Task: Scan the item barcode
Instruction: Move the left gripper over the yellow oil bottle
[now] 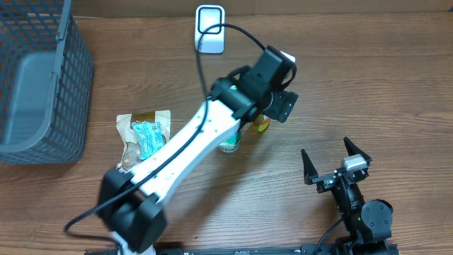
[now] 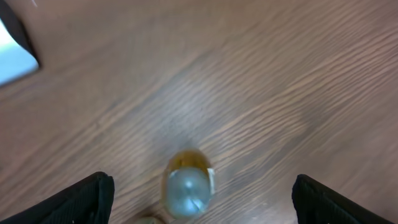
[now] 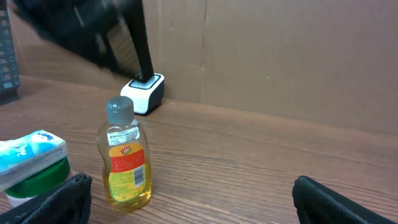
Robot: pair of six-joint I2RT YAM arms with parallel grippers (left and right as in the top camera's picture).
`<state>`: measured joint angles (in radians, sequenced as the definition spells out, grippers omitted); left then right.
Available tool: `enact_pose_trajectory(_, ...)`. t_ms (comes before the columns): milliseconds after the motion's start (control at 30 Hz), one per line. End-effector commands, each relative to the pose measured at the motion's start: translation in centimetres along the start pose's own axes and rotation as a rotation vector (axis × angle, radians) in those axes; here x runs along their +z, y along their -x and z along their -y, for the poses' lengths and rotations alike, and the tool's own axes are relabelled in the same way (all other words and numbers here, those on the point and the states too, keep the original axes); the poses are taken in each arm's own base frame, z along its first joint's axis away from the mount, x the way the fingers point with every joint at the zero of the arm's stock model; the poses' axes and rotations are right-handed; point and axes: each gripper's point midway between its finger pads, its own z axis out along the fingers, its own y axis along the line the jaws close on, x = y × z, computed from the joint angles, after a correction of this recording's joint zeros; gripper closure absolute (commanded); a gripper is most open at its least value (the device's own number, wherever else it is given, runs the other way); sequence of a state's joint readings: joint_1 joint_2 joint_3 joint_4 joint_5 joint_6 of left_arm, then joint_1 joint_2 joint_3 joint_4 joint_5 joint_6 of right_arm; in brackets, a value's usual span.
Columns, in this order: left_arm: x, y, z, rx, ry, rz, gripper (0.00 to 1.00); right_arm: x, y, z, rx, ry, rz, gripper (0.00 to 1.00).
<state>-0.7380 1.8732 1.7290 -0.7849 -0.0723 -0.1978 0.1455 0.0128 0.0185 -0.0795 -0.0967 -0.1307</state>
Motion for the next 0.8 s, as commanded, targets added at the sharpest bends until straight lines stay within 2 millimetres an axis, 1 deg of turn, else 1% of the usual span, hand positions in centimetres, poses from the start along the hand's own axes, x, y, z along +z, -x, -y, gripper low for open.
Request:
enact_pose_trajectory(0,2.3,-0.8,-0.5,0.032,0.045,-0.042,0.08,0.0,-0.2,0.2,0.002,-0.009,0.002,0.00)
enact_pose_trajectory(100,3.5,-1.9,-0.1,0.035,0.018,-0.087,0.08,0.0,-0.2,0.2,0.002,-0.009,0.002,0.00)
enact_pose_trajectory(167,4.1,-2.9,0.0,0.037,0.016,-0.125,0.11,0.0,-0.2,0.2,0.002,-0.009,0.002,0.00)
enact_pose_trajectory(200,4.3,-3.3,-0.1,0.038,0.019,-0.143,0.13,0.0,-0.2,0.2,0.002,-0.009,0.002,0.00)
enact_pose_trajectory(333,4.3,-4.9,-0.6,0.042,0.036,-0.206,0.17,0.0,-0.2,0.2,0.002,-0.009,0.002,0.00)
enact_pose_trajectory(400,4.2,-5.3,-0.7,0.043,0.039,-0.223,0.18,0.0,-0.2,0.2,0.002,-0.009,0.002,0.00)
enact_pose_trajectory(567,4.5,-5.6,-0.6,0.044,0.040,-0.230,0.19,0.0,-0.2,0.2,0.002,-0.009,0.002,0.00)
enact_pose_trajectory(633,4.9,-5.8,-0.6,0.045,0.041,-0.237,0.19,0.0,-0.2,0.2,0.002,-0.009,0.002,0.00)
enact_pose_trajectory(767,6.4,-6.2,-0.6,0.046,0.043,-0.248,0.20,0.0,-0.2,0.2,0.002,-0.009,0.002,0.00)
